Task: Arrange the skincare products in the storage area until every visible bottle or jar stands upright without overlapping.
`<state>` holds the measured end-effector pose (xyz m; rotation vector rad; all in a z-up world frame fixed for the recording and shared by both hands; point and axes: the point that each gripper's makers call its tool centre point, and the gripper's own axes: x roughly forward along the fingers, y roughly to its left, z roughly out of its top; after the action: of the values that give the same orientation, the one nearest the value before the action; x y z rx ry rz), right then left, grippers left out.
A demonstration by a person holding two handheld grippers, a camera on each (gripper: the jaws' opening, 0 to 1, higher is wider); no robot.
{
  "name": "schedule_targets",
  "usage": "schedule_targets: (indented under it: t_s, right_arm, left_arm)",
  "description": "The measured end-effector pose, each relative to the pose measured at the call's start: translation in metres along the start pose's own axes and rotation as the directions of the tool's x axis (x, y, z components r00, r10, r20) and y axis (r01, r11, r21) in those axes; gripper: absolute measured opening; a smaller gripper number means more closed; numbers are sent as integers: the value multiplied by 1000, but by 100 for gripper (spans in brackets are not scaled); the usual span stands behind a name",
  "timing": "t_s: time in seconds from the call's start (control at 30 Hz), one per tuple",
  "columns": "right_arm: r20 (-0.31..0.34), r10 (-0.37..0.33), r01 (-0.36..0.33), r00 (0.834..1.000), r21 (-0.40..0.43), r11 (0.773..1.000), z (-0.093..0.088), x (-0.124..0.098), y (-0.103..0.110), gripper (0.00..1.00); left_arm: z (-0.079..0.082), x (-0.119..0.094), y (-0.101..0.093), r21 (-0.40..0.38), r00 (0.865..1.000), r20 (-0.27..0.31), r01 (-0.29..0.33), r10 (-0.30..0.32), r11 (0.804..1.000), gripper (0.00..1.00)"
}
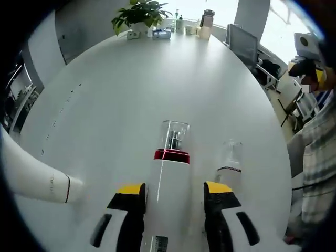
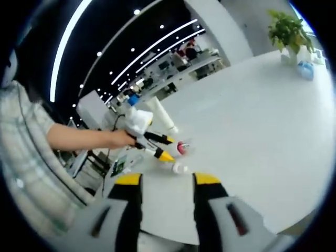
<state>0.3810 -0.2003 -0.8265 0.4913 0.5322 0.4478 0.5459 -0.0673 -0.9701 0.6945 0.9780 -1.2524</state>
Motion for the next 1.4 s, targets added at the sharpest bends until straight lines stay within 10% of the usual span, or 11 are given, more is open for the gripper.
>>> schedule_targets:
  t_s: [0.43, 0.7, 1.17, 1.4]
  right_arm:
    - [-7, -16, 16, 1000, 20, 1000, -6, -9, -14, 35]
    - [-16, -21, 22, 1000, 40, 999, -17, -13, -14, 35]
    - [-20, 12, -12, 1000, 33, 999, -15, -7, -8, 34]
    - [-36, 57, -56, 998, 29, 998, -20, 3, 6, 34]
  left_arm:
    - [1, 6, 12, 21, 999, -6, -39, 39, 999, 31]
    - [2, 5, 17, -136, 996, 41, -73, 79, 988, 28]
    - [1, -13, 5, -452, 978, 200, 36, 62, 891, 27]
    - [10, -44, -4, -584, 922, 377, 159, 92, 796, 27]
